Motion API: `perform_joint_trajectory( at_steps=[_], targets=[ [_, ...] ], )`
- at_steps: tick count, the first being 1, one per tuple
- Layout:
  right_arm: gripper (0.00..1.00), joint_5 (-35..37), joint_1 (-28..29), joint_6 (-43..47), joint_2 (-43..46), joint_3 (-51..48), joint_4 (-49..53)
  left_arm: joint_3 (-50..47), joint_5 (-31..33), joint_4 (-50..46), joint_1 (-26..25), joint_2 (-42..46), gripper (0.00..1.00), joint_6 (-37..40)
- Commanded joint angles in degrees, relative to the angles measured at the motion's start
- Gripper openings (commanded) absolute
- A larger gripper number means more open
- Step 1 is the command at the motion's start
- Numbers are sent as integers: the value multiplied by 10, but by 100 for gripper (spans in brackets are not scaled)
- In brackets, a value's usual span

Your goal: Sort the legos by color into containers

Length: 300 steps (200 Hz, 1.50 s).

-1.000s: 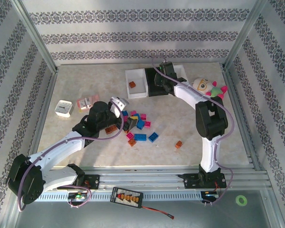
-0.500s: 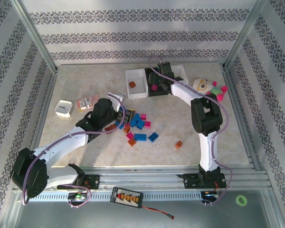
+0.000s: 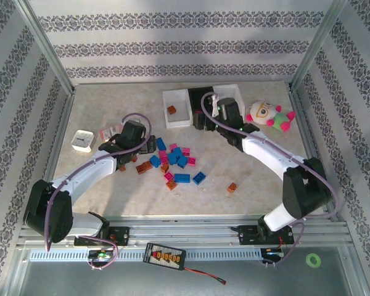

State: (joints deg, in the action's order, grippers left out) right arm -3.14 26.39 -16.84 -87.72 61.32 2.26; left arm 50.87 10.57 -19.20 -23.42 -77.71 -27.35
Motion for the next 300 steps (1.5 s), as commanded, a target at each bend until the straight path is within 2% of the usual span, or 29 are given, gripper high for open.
perform_joint_trajectory(
  at_steps=[1,31,52,90,131,170,183,211,234,300],
  targets=[
    [88,-15,26,13,36,-48,25,25,-17,-67,17,-15,99,-48],
    [90,-14,62,-18,53,-83,26,36,-29,-89,36,-52,99,-62],
    [90,-11,86,-32,50,-90,22,61,-39,-91,48,-97,94,-65],
    [91,13,113,-62,44,-99,12,133,-50,-74,54,-178,82,-53],
    [91,23,118,-72,55,-108,13,209,-54,-77,63,-274,71,-57],
    [91,33,118,-76,63,-113,14,233,-83,-76,64,-334,59,-81],
    [91,33,118,-76,65,-113,14,234,-98,-73,64,-347,51,-89],
    [91,34,118,-75,70,-111,16,235,-109,-76,64,-352,31,-96],
    [91,33,118,-73,78,-107,20,240,-104,-84,63,-336,24,-93],
    [91,54,118,-65,110,-108,13,323,-107,-78,30,-286,23,-57]
  ],
)
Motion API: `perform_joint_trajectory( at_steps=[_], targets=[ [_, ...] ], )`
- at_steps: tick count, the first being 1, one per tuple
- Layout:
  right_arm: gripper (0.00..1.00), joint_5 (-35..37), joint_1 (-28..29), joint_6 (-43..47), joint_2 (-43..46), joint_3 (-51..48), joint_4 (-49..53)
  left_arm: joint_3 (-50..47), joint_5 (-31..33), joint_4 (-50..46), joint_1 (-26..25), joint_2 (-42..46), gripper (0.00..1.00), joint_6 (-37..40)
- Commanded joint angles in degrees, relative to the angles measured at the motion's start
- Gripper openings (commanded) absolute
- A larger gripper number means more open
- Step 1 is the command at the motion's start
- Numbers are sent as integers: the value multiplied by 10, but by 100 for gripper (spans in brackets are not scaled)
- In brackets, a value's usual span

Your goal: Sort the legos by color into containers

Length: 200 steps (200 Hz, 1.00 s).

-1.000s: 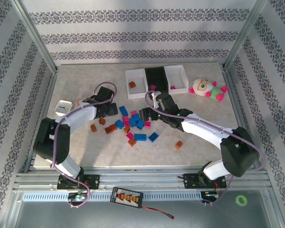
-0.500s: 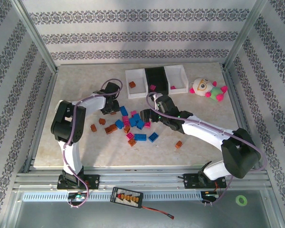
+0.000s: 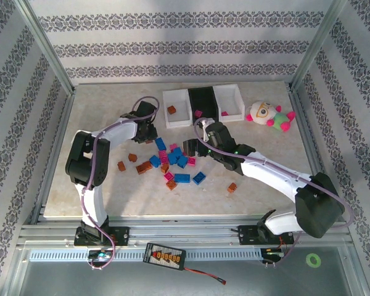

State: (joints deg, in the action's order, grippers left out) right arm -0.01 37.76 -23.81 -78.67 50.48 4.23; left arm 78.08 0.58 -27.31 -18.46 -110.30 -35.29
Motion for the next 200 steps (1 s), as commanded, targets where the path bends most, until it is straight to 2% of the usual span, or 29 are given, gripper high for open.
perform_joint_trajectory(
  at_steps=[1,35,92,138,171,200],
  targets=[
    [91,23,5,5,20,1,-7,53,-7,4,-20,40,23,23],
    [92,51,4,-5,32,-16,-18,156,-14,19,-24,-8,25,55],
    [92,73,-6,-17,58,-44,-27,430,-18,-78,-29,-179,24,91],
    [92,101,-9,-24,91,-66,-20,614,-8,-151,-29,-308,24,112],
    [92,123,-15,-37,124,-86,-3,660,-24,-161,-31,-353,25,106],
    [92,146,-31,-53,157,-96,24,660,-25,-151,-37,-346,40,112]
  ],
)
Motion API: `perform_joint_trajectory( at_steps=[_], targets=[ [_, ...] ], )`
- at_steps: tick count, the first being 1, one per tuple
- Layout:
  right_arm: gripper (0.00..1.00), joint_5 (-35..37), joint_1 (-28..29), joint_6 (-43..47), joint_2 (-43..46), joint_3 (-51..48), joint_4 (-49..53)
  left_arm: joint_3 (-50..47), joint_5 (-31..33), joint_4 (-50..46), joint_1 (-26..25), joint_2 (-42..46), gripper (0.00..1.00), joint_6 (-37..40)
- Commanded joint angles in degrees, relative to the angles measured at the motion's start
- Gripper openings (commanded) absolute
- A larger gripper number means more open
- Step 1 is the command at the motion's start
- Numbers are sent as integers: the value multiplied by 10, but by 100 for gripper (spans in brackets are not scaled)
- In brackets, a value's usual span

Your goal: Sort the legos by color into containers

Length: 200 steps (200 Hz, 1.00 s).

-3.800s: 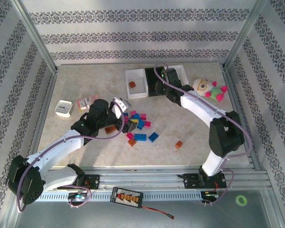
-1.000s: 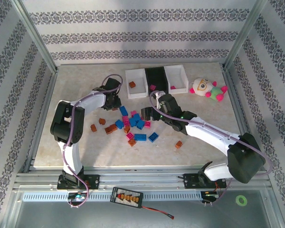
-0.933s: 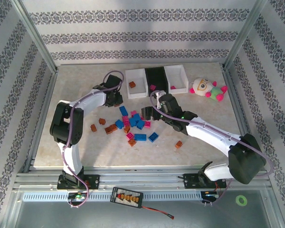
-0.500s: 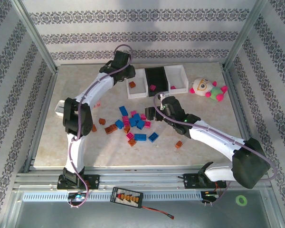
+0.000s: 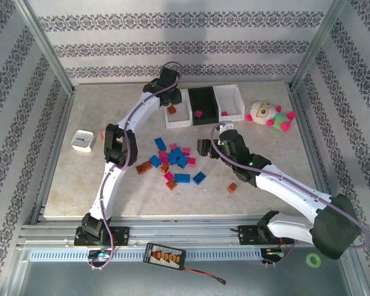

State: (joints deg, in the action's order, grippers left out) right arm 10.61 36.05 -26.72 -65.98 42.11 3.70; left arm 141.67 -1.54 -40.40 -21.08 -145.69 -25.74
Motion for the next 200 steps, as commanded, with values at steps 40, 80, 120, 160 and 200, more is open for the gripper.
perform_joint_trajectory(
  at_steps=[40,80,120,160,200],
  targets=[
    [91,53,-74,-87,73,-18,124,10,7,-6,-30,57,71,77],
    [91,39,-112,-86,115,-31,182,-87,1,52,-55,149,94,146],
    [92,5,-131,-94,118,-28,256,-365,-97,270,-76,314,99,230],
    [93,-45,-129,-112,107,-46,306,-612,-202,406,-85,460,100,324],
    [93,-48,-71,-162,77,-70,325,-771,-249,438,-100,574,99,427]
  ],
)
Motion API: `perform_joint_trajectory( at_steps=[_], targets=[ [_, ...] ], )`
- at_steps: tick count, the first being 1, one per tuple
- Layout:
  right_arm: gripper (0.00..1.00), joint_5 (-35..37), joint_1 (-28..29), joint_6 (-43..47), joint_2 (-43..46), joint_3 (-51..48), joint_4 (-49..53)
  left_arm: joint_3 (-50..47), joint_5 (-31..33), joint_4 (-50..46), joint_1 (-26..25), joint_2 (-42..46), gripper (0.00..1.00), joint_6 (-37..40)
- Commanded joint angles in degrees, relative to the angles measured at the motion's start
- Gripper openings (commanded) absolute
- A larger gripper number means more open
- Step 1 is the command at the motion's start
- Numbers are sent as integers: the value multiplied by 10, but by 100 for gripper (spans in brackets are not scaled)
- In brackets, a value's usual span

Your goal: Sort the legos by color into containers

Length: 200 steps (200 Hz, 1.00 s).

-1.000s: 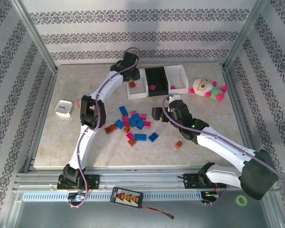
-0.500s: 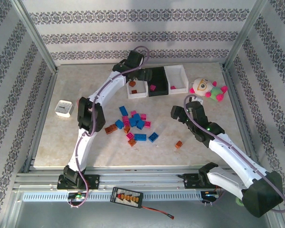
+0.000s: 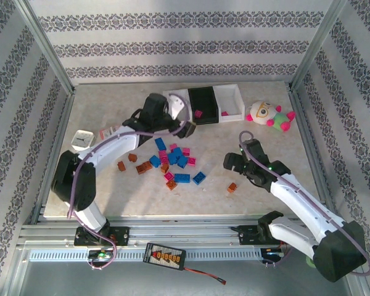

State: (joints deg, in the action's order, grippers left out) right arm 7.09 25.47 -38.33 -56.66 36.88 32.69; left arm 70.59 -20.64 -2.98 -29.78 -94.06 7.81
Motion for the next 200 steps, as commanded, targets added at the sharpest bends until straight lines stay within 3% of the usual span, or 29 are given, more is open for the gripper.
perform_joint_trajectory(
  at_steps=[1,43,66,157,200],
  targets=[
    [93,-12,37,-47,-17,-18,35,-63,-59,63,-13,61,99,93],
    [88,-8,98,-109,-69,-47,19,-141,-76,30,-13,131,99,135],
    [78,-3,111,-125,-97,-47,18,-158,-74,26,-14,144,99,136],
    [62,1,125,-132,-144,-31,-10,-182,-70,44,-14,154,99,131],
    [48,10,126,-128,-164,-32,-14,-193,-65,46,-14,163,99,136]
  ],
)
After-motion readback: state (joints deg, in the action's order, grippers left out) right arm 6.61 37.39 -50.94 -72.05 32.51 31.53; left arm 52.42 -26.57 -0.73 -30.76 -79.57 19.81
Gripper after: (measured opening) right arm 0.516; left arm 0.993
